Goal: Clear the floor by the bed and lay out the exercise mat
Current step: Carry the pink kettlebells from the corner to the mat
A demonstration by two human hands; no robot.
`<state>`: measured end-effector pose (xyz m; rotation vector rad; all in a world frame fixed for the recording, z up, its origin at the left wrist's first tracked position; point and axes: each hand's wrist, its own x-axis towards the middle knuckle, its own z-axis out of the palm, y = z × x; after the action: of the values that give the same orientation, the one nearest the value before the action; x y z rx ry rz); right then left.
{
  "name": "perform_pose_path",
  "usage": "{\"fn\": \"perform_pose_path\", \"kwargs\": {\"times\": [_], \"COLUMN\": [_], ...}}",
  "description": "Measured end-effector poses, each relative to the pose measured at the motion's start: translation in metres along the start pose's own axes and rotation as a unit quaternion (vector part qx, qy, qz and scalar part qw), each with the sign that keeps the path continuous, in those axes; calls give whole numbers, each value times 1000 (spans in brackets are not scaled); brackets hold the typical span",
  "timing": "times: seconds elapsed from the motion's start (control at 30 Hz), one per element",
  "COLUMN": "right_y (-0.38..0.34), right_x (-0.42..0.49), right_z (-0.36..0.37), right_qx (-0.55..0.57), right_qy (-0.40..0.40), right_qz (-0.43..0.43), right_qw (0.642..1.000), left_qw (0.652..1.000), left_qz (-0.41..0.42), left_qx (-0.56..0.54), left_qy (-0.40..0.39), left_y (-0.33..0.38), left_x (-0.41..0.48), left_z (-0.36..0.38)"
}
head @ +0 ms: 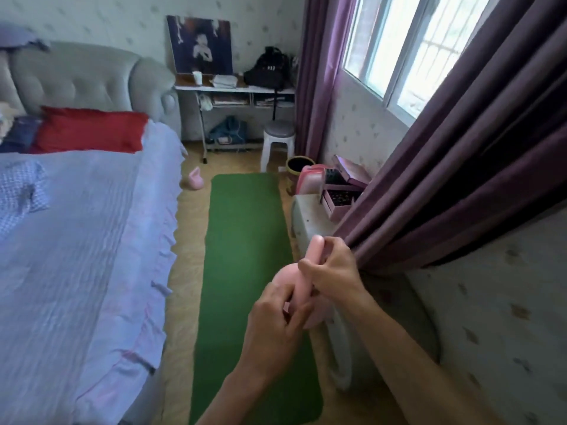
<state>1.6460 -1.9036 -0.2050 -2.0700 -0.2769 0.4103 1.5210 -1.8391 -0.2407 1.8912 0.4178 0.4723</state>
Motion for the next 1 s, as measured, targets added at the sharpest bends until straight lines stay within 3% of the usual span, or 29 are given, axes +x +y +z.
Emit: {"fn": "perform_pose_path", "kwargs": {"times": [0.23, 0.5, 1.0], "right_y": [-56, -111, -231], "right_x": [-7, 52, 304], "right_z": [121, 223, 388], "right_qx": [40, 41, 69], "right_qy": [-45, -107, -208], "right_qz": [8, 2, -23], "right_qw": [998, 993, 976], "left_qw": [996, 994, 966], "left_qz": [9, -34, -133], "left_qx": [80, 55, 159], "left_qy": [36, 91, 157], "left_y": [-49, -92, -177], "left_x": [4, 56, 325], "left_z": [-126, -211, -332]}}
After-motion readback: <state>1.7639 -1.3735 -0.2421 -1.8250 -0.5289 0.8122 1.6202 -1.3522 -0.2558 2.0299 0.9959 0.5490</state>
